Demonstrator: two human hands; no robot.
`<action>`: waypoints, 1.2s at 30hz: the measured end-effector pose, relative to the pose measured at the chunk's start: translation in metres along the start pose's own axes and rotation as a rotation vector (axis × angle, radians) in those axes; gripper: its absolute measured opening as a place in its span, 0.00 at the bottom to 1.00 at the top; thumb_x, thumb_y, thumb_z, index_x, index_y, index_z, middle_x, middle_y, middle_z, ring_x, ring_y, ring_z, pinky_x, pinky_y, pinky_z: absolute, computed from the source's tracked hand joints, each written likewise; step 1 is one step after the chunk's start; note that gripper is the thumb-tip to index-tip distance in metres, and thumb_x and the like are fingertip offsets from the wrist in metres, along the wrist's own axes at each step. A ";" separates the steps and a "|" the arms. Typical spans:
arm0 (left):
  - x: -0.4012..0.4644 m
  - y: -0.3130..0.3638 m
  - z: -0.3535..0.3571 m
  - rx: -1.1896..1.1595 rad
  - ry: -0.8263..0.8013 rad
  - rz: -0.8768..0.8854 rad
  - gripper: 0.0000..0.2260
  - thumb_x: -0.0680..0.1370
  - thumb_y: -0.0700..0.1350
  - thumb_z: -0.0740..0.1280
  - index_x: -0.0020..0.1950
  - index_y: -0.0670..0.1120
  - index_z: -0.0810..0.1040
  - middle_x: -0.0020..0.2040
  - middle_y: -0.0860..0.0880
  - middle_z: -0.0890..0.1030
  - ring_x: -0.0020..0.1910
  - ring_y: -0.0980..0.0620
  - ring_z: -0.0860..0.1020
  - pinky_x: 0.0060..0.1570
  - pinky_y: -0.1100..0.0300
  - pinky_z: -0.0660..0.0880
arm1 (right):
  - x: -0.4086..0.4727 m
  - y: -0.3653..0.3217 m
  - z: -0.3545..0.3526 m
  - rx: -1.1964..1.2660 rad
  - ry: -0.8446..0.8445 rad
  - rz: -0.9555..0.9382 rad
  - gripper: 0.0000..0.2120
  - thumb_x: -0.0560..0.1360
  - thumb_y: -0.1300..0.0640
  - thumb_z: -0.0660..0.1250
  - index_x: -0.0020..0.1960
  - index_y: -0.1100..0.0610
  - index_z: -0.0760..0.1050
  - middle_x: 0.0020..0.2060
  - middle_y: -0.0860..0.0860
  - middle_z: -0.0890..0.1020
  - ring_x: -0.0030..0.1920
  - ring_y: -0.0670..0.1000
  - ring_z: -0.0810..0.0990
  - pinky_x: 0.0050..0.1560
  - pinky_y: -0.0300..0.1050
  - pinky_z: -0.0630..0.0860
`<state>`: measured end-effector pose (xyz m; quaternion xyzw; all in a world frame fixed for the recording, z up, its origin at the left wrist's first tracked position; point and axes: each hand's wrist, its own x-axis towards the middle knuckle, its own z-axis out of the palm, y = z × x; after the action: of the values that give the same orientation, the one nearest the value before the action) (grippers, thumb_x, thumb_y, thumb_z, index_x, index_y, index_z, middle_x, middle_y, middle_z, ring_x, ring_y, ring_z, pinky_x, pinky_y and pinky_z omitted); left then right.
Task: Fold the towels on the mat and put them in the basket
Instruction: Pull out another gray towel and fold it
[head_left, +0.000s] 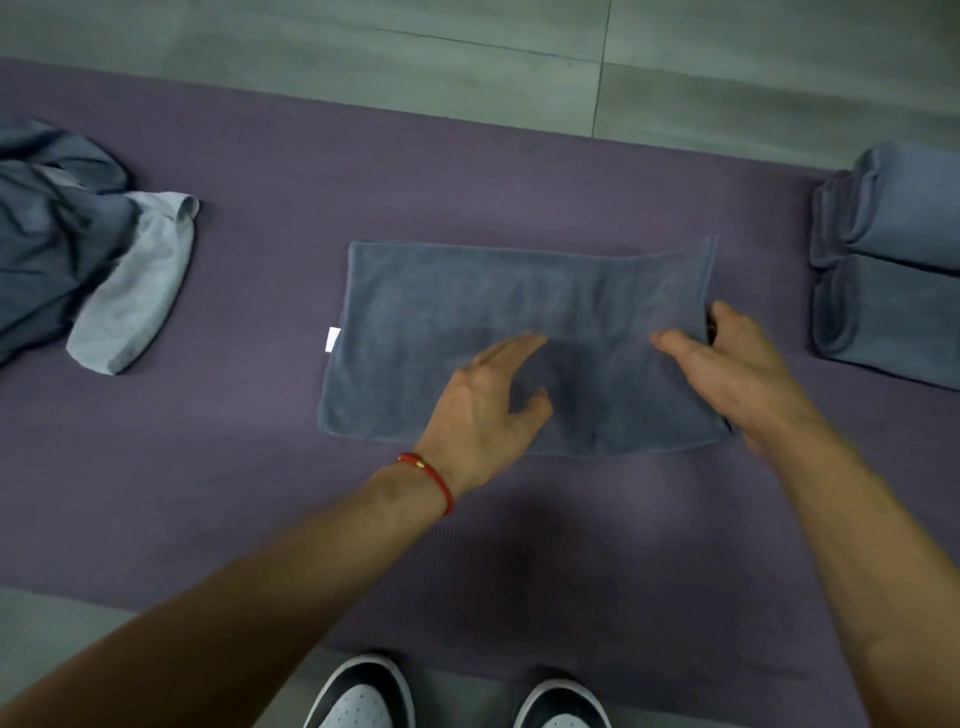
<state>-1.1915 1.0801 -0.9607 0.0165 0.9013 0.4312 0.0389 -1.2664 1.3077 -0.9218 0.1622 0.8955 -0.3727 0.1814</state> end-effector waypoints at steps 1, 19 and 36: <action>0.000 0.004 -0.011 -0.120 0.006 -0.123 0.19 0.75 0.47 0.68 0.67 0.51 0.78 0.62 0.54 0.79 0.58 0.61 0.76 0.64 0.70 0.68 | -0.003 -0.011 0.003 -0.007 -0.027 -0.053 0.14 0.70 0.44 0.69 0.51 0.49 0.75 0.49 0.44 0.82 0.50 0.52 0.82 0.55 0.54 0.79; 0.015 -0.075 -0.105 -0.035 0.207 -0.529 0.08 0.77 0.43 0.71 0.56 0.46 0.81 0.47 0.55 0.83 0.45 0.58 0.79 0.43 0.74 0.73 | -0.044 -0.087 0.156 -0.252 -0.009 -0.710 0.11 0.76 0.54 0.66 0.58 0.54 0.76 0.59 0.52 0.77 0.62 0.56 0.74 0.61 0.52 0.71; 0.031 -0.103 -0.103 0.142 0.138 -0.697 0.22 0.72 0.49 0.74 0.61 0.41 0.75 0.56 0.46 0.78 0.55 0.48 0.76 0.53 0.58 0.73 | 0.015 -0.085 0.153 0.110 0.158 -0.289 0.29 0.79 0.48 0.66 0.74 0.61 0.63 0.69 0.59 0.72 0.69 0.59 0.71 0.71 0.50 0.67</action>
<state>-1.2311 0.9375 -0.9782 -0.3183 0.8810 0.3284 0.1214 -1.2850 1.1420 -0.9769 0.0701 0.8992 -0.4294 0.0457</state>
